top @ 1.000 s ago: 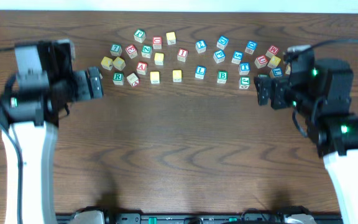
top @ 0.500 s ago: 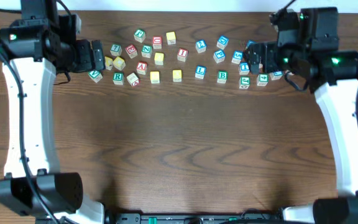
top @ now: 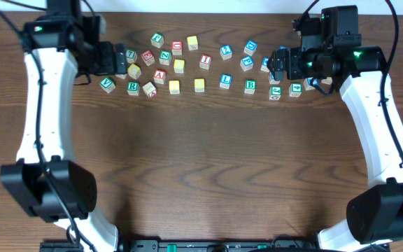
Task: Spell out ROBOT
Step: 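Raise both arms and move grippers over the block pile, then lower the left gripper onto the green R block and grasp it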
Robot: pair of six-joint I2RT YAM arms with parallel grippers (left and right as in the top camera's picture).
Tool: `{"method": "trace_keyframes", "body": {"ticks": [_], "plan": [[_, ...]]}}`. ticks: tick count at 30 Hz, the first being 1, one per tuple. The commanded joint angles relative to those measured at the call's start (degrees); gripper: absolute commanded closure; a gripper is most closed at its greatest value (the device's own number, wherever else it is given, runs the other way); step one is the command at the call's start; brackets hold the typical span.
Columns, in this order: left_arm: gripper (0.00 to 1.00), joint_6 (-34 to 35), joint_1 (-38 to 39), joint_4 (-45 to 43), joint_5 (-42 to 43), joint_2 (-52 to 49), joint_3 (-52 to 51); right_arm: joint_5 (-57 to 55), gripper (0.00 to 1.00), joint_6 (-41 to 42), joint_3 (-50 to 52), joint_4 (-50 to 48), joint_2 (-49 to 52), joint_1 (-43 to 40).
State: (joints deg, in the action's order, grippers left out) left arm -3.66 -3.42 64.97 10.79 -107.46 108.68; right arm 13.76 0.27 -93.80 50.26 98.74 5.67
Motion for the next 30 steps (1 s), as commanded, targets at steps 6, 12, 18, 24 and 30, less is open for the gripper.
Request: {"method": "trace_keyframes", "body": {"ticks": [6, 12, 18, 24, 30], "plan": [[0.08, -2.34, 2.64, -0.17, -3.34, -6.62, 1.27, 0.76, 0.01, -0.76, -0.96, 0.15, -0.15, -0.33], [0.13, -2.34, 2.49, -3.02, -4.24, -10.05, 1.27, 0.76, 0.01, -0.76, -0.96, 0.15, -0.15, -0.33], [0.2, -2.32, 2.49, -6.27, -7.5, -13.03, 1.09, 0.76, 0.01, -0.76, -0.96, 0.15, -0.15, -0.33], [0.23, -2.08, 2.62, -7.93, -7.13, -15.8, 0.98, 0.76, 0.01, -0.76, -0.96, 0.15, -0.15, -0.33], [0.23, -2.1, 2.64, -8.33, -6.73, -17.51, -0.26, 0.76, 0.01, -0.76, -0.96, 0.15, -0.15, -0.33]]}}
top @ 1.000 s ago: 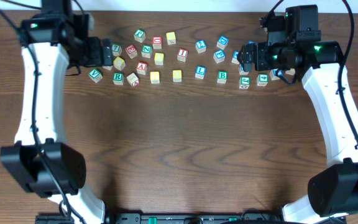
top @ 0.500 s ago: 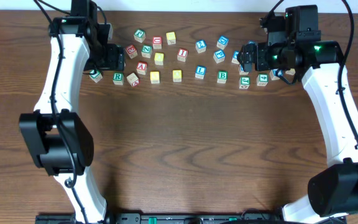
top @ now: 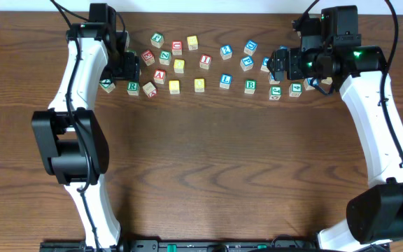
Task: Spell out ROBOT
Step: 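Lower the left gripper onto the green R block and grasp it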
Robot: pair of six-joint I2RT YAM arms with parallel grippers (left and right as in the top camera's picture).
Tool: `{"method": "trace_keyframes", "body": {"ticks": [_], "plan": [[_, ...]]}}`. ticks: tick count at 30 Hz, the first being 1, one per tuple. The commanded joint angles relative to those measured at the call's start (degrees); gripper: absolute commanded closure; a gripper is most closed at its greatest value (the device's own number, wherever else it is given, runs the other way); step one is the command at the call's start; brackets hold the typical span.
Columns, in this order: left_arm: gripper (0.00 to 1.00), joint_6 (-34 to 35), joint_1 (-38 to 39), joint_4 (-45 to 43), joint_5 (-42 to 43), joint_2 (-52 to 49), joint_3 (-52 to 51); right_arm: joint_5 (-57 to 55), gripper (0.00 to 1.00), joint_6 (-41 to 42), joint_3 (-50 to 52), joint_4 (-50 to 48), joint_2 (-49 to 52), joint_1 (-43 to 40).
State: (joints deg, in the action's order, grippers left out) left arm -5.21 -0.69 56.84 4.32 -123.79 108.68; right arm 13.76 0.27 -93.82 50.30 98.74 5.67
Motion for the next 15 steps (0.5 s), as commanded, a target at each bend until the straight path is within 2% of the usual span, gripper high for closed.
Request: {"method": "trace_keyframes", "body": {"ticks": [1, 15], "plan": [[0.23, -0.55, -0.07, -0.33, -0.26, -1.2, -0.61, 0.76, 0.01, -0.76, -0.94, 0.11, -0.15, -0.33], [0.25, -0.52, -0.07, -6.05, -0.28, -1.31, -6.25, 0.76, 0.01, -0.76, -0.94, 0.09, -0.15, -0.37]]}}
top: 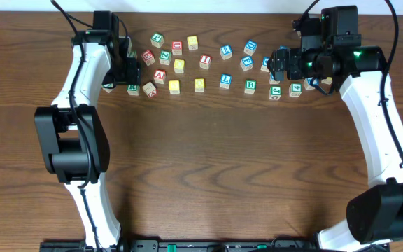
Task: Spell out ROBOT
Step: 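Lower the left gripper onto the green R block and grasp it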
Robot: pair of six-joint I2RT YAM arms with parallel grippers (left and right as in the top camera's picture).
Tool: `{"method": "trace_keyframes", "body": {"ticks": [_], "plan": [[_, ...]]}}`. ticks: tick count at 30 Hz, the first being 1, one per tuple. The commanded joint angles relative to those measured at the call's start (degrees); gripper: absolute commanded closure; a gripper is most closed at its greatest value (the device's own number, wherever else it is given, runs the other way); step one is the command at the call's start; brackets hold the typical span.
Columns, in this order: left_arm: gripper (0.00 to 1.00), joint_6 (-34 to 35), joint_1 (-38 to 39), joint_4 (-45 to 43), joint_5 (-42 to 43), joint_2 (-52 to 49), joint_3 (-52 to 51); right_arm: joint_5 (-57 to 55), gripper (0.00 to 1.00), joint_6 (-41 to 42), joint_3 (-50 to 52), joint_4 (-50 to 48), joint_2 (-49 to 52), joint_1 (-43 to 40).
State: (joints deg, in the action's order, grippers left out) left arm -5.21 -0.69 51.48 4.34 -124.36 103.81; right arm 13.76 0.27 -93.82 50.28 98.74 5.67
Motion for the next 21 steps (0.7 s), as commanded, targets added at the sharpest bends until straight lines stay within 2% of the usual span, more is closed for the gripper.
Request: {"method": "trace_keyframes", "body": {"ticks": [1, 21], "plan": [[0.25, -0.52, -0.07, -1.38, -0.31, -0.76, -2.1, 0.76, 0.01, -0.74, -0.94, 0.11, -0.15, -0.37], [0.26, -0.55, 0.55, -7.54, -0.33, -3.34, -5.35, 0.76, 0.01, -0.76, -0.94, 0.13, -0.15, -0.33]]}}
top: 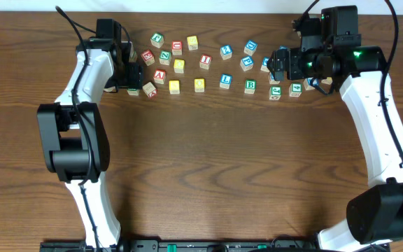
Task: Spell out ROBOT
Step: 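Lower the left gripper onto the green R block and grasp it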
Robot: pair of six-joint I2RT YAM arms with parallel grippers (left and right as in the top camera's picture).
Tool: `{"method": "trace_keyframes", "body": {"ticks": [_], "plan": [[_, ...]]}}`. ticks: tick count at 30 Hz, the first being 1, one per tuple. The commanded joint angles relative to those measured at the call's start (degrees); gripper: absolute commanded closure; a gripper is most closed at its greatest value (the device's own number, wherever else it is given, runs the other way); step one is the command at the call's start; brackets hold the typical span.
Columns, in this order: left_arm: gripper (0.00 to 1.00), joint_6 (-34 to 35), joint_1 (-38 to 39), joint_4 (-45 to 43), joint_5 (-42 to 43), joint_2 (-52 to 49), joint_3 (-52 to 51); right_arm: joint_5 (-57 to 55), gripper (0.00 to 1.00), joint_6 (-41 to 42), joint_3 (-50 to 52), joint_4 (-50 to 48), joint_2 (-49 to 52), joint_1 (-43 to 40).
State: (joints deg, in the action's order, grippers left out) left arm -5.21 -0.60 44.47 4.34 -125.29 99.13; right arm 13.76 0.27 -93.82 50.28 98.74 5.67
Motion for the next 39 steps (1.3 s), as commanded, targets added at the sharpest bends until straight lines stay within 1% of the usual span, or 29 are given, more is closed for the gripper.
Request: {"method": "trace_keyframes", "body": {"ticks": [1, 6, 8, 11, 17, 20, 22, 23, 26, 31, 39], "plan": [[0.26, -0.55, 0.55, -0.74, -0.33, -2.64, -0.68, 0.76, 0.01, -0.74, -0.94, 0.13, -0.15, -0.33], [0.26, -0.55, 0.85, -1.64, -0.33, -3.63, -0.68, 0.76, 0.01, -0.76, -0.94, 0.11, -0.15, -0.33], [0.3, -0.52, 0.85, -1.95, -0.33, -3.63, -0.68, 0.76, 0.01, -0.76, -0.94, 0.13, -0.15, -0.33], [0.31, -0.55, 0.85, -2.19, -0.33, -3.63, -0.68, 0.76, 0.01, -0.74, -0.94, 0.13, -0.15, -0.33], [0.43, -0.09, 0.85, -2.1, -0.33, -3.63, -0.68, 0.76, 0.01, -0.76, -0.94, 0.13, -0.15, -0.35], [0.47, -0.09, 0.85, -1.73, -0.33, -3.56, -0.66, 0.76, 0.01, -0.76, -0.94, 0.11, -0.15, -0.33], [0.51, 0.09, 0.85, -1.53, -0.33, -3.37, -0.66, 0.76, 0.01, -0.74, -0.94, 0.11, -0.15, -0.33], [0.53, 0.59, 0.85, -1.53, -0.35, -3.23, -0.66, 0.76, 0.01, -0.76, -0.94, 0.13, -0.15, -0.33], [0.56, 1.88, 0.85, -1.53, -0.35, -2.67, -0.66, 0.76, 0.01, -0.76, -0.94, 0.11, -0.15, -0.33], [0.66, 2.29, 0.85, -1.49, -0.35, -1.29, -0.66, 0.76, 0.01, -0.74, -0.94, 0.11, -0.15, -0.33], [0.67, 3.19, 0.85, 1.57, -0.33, 3.04, -0.63, 0.76, 0.01, -0.76, -0.94, 0.11, -0.15, -0.33]]}}
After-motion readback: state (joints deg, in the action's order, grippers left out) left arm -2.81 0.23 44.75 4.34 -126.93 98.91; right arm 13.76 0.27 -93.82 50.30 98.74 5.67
